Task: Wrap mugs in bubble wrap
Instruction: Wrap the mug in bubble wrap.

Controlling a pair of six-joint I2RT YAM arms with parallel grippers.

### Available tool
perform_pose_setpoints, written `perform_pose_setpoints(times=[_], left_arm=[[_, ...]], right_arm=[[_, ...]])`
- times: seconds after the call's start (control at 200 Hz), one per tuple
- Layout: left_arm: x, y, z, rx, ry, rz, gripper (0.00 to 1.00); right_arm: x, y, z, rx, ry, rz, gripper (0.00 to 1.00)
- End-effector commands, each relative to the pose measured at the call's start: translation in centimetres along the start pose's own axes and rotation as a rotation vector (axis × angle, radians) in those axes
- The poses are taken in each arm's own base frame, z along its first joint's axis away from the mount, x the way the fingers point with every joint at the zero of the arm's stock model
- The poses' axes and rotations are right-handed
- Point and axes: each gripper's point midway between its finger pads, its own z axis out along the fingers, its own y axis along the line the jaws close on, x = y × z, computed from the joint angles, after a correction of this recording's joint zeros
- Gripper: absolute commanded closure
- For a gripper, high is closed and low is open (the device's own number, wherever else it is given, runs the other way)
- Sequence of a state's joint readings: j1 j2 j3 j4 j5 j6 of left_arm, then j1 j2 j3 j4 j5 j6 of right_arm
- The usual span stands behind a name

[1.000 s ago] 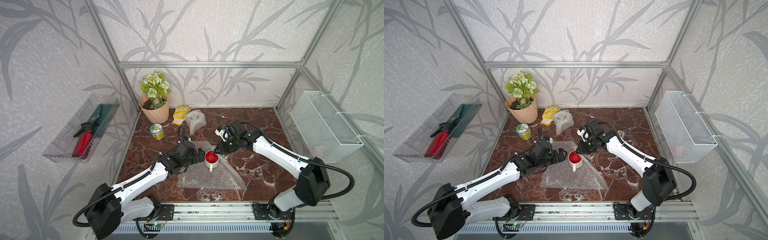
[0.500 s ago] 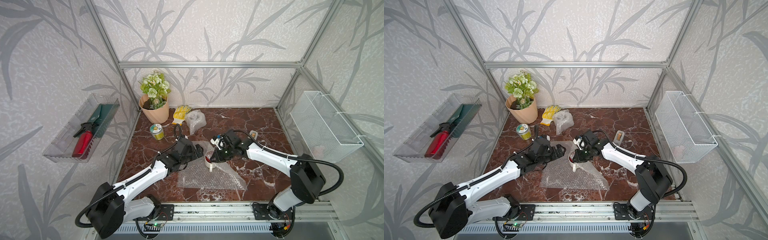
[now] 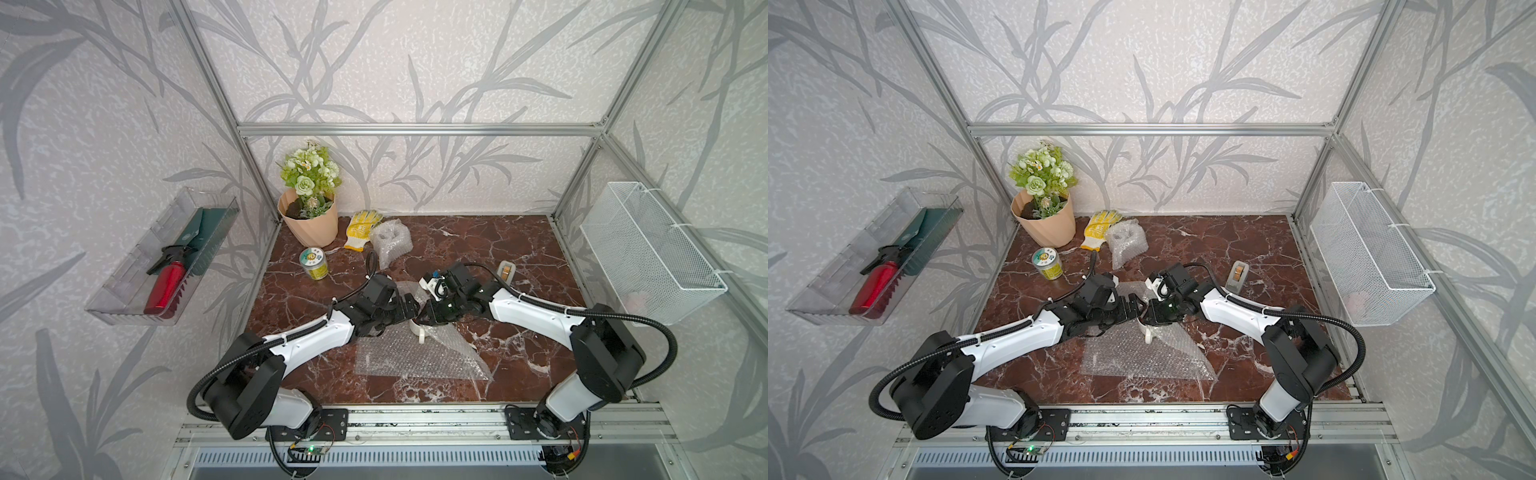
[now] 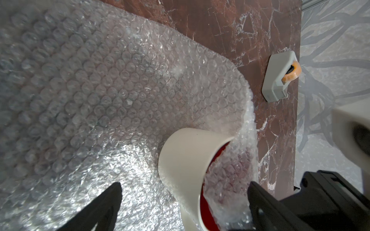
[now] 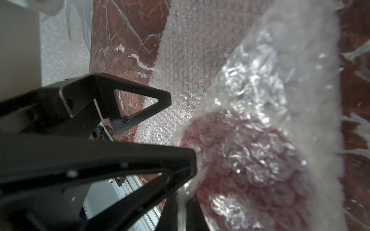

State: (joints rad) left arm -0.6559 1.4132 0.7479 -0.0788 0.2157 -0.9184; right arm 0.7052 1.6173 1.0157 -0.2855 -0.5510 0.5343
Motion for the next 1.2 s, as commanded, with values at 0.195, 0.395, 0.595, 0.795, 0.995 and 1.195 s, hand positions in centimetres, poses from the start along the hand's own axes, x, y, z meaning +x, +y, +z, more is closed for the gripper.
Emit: perform_pose_setpoints(times=[0.195,0.395,0.595,0.795,0.995,1.195], left_arm=[[-0.4,-0.2,2.0,-0.008,0.017,-0.016,0.01],[0.5,1.2,2.5,-0.045,0.039,-0.026,0.01],[1.0,1.9,3.1,-0.059,0.053,-0.035,0.01],[1.3,2.2,3.5,-0.063,0.066,-0.039,0.01],[1.5,2.4,3.8,-0.069,0.075,-0.039,0.01],[1.8,2.9,4.2,-0.087,0.088,-0.051,0.01]], right_arm=[[0.5,0.5,0.4,-0.034,0.026,-0.01,0.87],[0.5,1.0,-0.4,-0.034,0.007,-0.016,0.75],[0.7,1.6,-3.2,-0.001,-0.055,-0.026,0.55],[3.2,-1.8,-8.2,0.242,-0.137,-0.011,0.42],[8.2,-6.6,-11.4,0.457,-0.121,0.108,0.26],[12.8,-9.0,-10.8,0.469,-0.076,0.263,0.18]])
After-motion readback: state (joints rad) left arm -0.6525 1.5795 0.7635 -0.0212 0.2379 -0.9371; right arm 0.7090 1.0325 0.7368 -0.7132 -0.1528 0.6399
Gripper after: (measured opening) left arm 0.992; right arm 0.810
